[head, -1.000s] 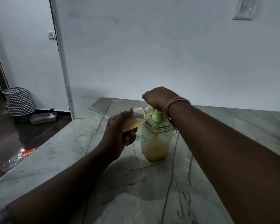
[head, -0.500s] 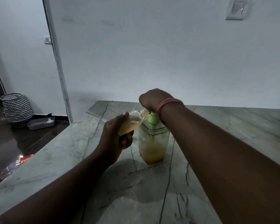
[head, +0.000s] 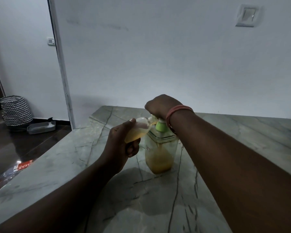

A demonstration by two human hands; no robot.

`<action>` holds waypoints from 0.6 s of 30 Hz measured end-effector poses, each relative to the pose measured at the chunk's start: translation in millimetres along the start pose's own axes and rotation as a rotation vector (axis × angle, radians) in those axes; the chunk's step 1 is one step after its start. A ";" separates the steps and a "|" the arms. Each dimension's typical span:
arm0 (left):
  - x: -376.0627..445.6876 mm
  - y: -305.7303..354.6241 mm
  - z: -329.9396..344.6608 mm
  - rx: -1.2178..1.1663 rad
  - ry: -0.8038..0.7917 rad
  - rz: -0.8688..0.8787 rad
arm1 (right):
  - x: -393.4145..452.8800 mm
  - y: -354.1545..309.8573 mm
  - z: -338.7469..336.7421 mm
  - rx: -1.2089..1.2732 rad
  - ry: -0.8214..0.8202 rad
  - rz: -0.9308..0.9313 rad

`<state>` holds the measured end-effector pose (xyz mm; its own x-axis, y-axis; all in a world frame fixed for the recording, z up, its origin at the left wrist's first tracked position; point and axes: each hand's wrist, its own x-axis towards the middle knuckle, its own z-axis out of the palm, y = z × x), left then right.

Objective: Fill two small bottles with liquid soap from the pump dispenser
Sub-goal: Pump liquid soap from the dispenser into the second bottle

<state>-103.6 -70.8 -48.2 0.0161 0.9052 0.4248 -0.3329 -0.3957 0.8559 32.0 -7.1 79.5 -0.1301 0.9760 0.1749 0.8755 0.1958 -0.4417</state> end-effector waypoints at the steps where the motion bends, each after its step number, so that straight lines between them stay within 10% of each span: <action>1: 0.0 -0.4 1.1 -0.001 -0.001 -0.003 | -1.0 0.3 -1.6 -0.004 0.007 0.012; 18: -1.4 1.2 3.4 -0.017 -0.004 -0.010 | 12.3 1.5 2.5 -0.150 -0.038 -0.038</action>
<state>-100.7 -73.0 -46.8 0.0229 0.9085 0.4172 -0.3484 -0.3838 0.8551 30.6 5.4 78.8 -0.1799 0.9715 0.1545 0.9288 0.2194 -0.2985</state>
